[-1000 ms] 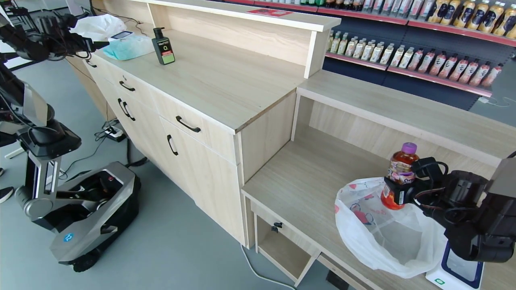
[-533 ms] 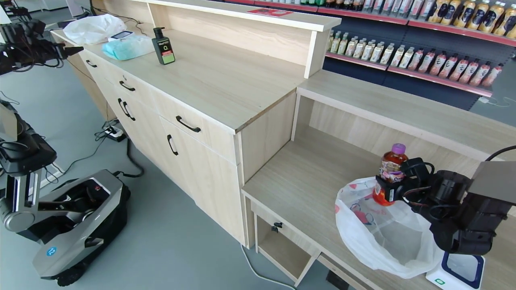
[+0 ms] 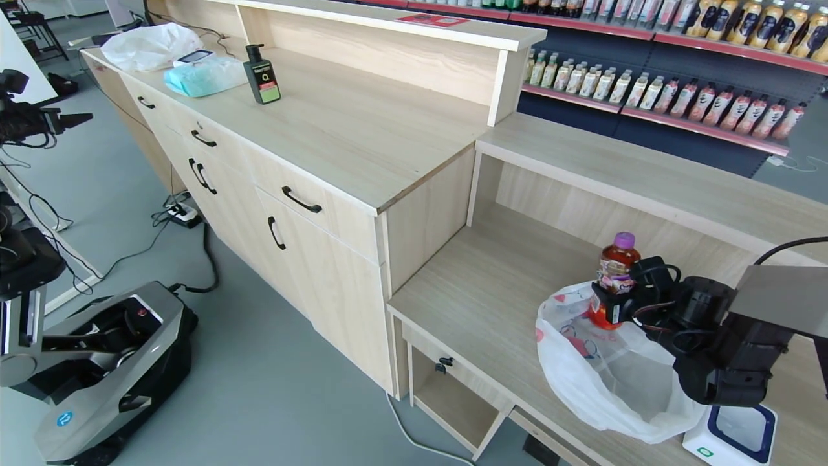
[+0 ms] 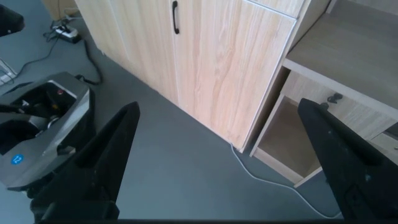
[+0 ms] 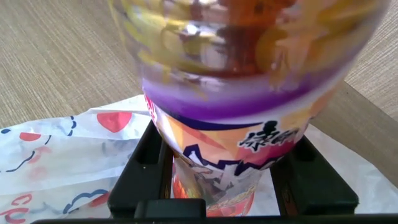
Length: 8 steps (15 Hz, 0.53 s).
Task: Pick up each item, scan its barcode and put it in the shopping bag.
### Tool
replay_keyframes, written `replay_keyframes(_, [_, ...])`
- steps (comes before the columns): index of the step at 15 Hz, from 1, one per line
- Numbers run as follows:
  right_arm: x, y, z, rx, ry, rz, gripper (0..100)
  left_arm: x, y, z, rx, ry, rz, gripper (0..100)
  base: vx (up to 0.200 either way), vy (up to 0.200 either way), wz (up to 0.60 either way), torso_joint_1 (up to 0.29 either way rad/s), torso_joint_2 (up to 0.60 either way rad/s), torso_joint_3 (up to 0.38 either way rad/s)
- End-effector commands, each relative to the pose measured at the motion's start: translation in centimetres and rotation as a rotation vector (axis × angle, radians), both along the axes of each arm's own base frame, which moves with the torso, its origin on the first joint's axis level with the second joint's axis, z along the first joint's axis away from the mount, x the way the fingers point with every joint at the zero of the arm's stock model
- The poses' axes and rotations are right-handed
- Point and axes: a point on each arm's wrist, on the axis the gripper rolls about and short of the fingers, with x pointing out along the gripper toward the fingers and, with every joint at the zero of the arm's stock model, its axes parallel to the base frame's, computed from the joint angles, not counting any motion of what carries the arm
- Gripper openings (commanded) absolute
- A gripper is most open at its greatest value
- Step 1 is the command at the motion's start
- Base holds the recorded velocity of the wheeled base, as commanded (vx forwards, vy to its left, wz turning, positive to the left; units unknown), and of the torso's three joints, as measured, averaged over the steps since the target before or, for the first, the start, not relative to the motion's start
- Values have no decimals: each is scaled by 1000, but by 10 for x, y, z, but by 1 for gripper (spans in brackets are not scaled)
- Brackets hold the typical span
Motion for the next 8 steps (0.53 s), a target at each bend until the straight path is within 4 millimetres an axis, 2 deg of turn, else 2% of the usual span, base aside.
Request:
replay_keyframes(1, [1,0,0,-1,1,8,0,0,0,0,0,0,0,100,0,0,0,0,0,0])
replay_keyframes(5, [-6,0,15,-6,-17,7,0,0,0,0,0,0,0,100,0,0,0,0,0,0])
replay_keyframes(8, [-19,-3,17,-5,13,-3,0,0,0,0,0,0,0,100,0,0,0,0,0,0])
